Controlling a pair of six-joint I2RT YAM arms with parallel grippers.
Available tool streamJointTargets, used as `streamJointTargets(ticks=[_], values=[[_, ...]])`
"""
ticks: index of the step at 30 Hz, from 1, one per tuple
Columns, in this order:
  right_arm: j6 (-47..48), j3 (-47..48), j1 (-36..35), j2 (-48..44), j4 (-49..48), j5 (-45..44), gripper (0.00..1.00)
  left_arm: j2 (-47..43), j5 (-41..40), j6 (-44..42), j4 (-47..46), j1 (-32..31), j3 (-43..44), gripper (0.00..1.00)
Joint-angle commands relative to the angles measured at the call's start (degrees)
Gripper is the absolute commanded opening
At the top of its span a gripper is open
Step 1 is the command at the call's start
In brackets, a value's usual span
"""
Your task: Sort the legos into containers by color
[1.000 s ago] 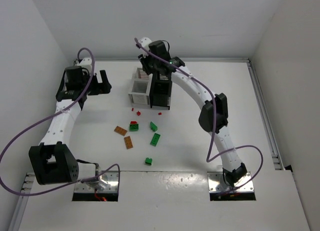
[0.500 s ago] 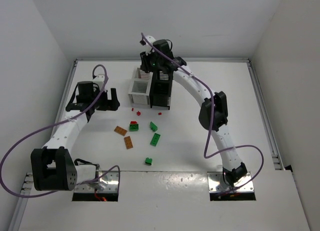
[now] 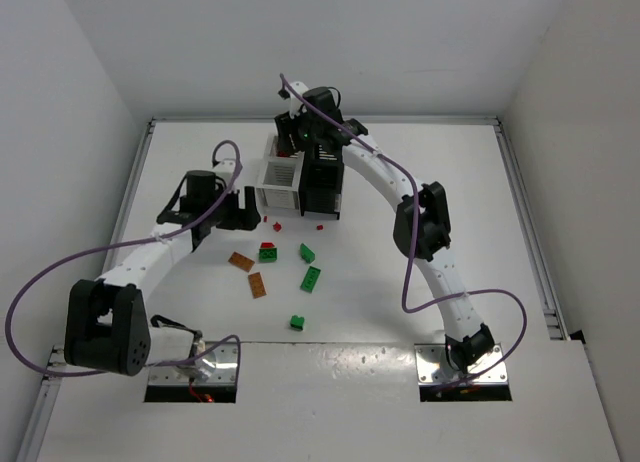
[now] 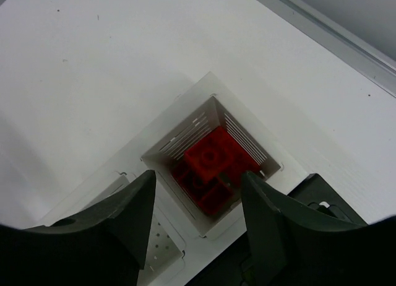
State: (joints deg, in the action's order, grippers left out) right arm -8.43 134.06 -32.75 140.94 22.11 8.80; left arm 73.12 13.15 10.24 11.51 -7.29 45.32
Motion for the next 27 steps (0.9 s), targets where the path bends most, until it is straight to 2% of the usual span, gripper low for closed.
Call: streamJointTargets(ticks=[1,4,6,10,16,20,27], values=[[-1.1,0.2,0.1,-2.1,-2.7,0.4,0.58,0.5,-6.0,2.7,-4.6,-3.1,-0.6,0.84],[-1.6,-3.8,0.1,-6.5,-3.5,1.0,0.59,1.1,-10.8,3.6,-11.5,-7.2,-3.2,0.76],[-1.6,-7.4,0.8,-10.9,-4.0,1.0,0.59,3.0,-11.7,3.0,-13.1,-7.8,-3.2,0.72],[-2.1,-13.9,1.9,-18.0,-4.0,1.0,0.59,7.2,-13.6,1.2,-16.0,-11.2,-3.7,0.58],[-3.2,-23.3,5.0,-26.1,-4.0,1.7,0.59,9.8,-14.7,1.2,-18.6,-14.1,-3.7,0.56],[-3.7,-24.5,6.1,-27.5,-2.7,2.8,0.59,12.3,-14.7,0.5,-20.6,-15.4,-3.7,0.56],[-3.7,-24.5,8.1,-29.8,-1.5,3.9,0.59,18.1,-13.6,-0.7,-19.2,-17.0,1.7,0.55]])
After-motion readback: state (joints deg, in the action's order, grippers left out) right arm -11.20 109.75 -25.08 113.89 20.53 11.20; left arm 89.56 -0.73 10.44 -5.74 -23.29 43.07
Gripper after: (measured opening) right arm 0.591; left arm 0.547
